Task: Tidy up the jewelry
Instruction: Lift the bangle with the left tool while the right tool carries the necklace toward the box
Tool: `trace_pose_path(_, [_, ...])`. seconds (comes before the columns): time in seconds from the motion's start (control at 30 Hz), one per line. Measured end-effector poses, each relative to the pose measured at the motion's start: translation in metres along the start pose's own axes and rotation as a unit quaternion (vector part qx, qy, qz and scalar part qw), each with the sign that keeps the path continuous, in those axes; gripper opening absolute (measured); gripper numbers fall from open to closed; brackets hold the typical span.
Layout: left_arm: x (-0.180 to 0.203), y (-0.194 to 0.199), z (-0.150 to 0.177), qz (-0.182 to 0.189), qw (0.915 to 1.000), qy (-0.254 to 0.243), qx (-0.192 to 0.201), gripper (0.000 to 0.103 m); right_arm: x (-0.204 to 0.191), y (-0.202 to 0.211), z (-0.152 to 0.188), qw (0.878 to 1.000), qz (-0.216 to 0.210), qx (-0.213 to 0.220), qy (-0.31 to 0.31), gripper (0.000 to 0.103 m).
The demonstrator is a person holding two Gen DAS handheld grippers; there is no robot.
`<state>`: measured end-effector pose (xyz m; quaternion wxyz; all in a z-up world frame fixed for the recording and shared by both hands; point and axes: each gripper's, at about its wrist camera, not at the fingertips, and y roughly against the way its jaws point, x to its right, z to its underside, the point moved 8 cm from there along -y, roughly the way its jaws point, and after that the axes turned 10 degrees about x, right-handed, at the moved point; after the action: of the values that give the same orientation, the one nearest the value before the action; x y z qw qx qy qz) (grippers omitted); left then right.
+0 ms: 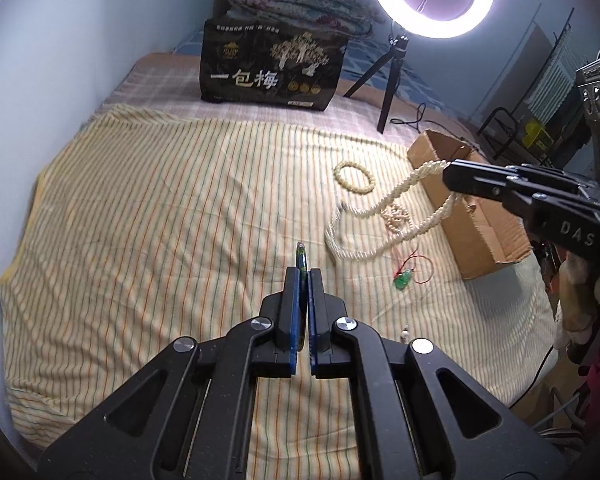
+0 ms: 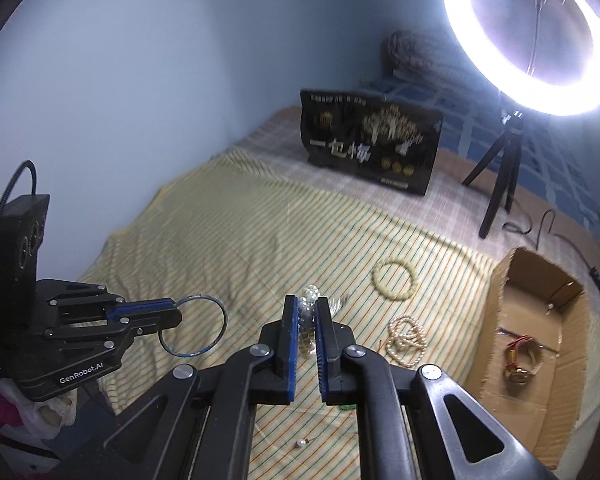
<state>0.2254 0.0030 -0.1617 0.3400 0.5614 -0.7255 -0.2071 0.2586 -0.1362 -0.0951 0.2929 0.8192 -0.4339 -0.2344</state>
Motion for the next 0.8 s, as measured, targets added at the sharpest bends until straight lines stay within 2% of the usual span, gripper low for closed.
trace_pose_path(0.4, [0.038,0.020,-0.025,0.026,0.9991,-0.022,0.024,0.001,0.016,0.087,-0.029,0.997,0.018,0.078,-0.009,0.005])
trace_pose_path(0.6, [0.063,0.021,-0.037,0.043,0.9980,-0.037,0.029,0.001,0.038,0.130,-0.040,0.993,0.040,0.112,-0.016,0.005])
trace_pose_path(0.8, [0.093,0.014,-0.048,0.061,0.9963,-0.052,0.031,0.001,0.073,0.159,-0.038,0.989,0.071,0.126,-0.033,0.005])
